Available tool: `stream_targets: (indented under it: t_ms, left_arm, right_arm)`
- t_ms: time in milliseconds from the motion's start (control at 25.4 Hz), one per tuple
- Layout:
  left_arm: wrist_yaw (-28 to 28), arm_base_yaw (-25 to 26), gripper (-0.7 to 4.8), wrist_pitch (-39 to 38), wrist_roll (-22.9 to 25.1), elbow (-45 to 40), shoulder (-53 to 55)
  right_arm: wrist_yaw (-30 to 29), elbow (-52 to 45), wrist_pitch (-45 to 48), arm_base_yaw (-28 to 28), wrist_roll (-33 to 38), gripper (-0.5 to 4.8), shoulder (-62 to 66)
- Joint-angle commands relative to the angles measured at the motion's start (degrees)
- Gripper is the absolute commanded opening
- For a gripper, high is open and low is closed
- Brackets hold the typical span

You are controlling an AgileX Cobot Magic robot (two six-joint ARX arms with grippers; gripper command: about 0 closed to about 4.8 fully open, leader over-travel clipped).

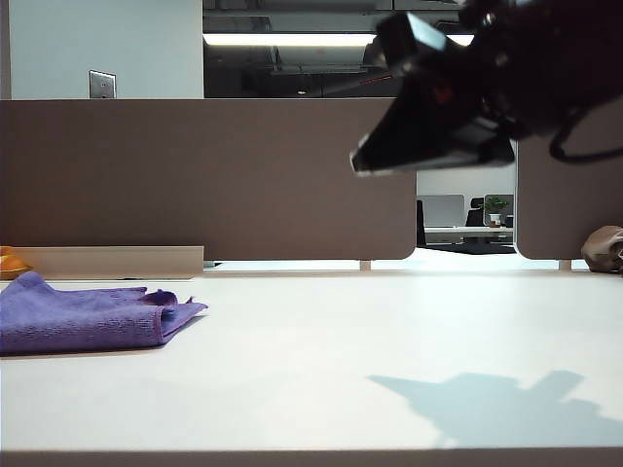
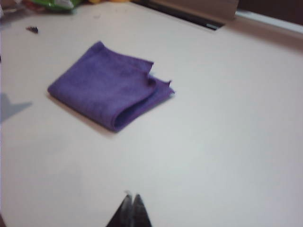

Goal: Fold the bottom of the cloth upward, then fold it vertically to form a square shape.

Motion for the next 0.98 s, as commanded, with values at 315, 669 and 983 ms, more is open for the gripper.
stream_targets:
  t_ms: [315, 669, 983]
  left_arm:
    - [-0.15, 0.02, -0.05, 0.79, 0.2, 0.17, 0.02]
    - [-0.15, 0.0, -0.05, 0.79, 0.22, 0.17, 0.02]
    - [-0.15, 0.02, -0.05, 0.76, 0.22, 0.17, 0.02]
  right_arm:
    - [1.77, 0.15, -2.25, -5.46, -0.13, -0.01, -13.29]
    - [-9.03, 0.15, -10.36, -19.5, -0.72, 0.0, -24.76]
    - [-12.68, 0.15, -14.21, -36.59, -0.7, 0.0, -33.57]
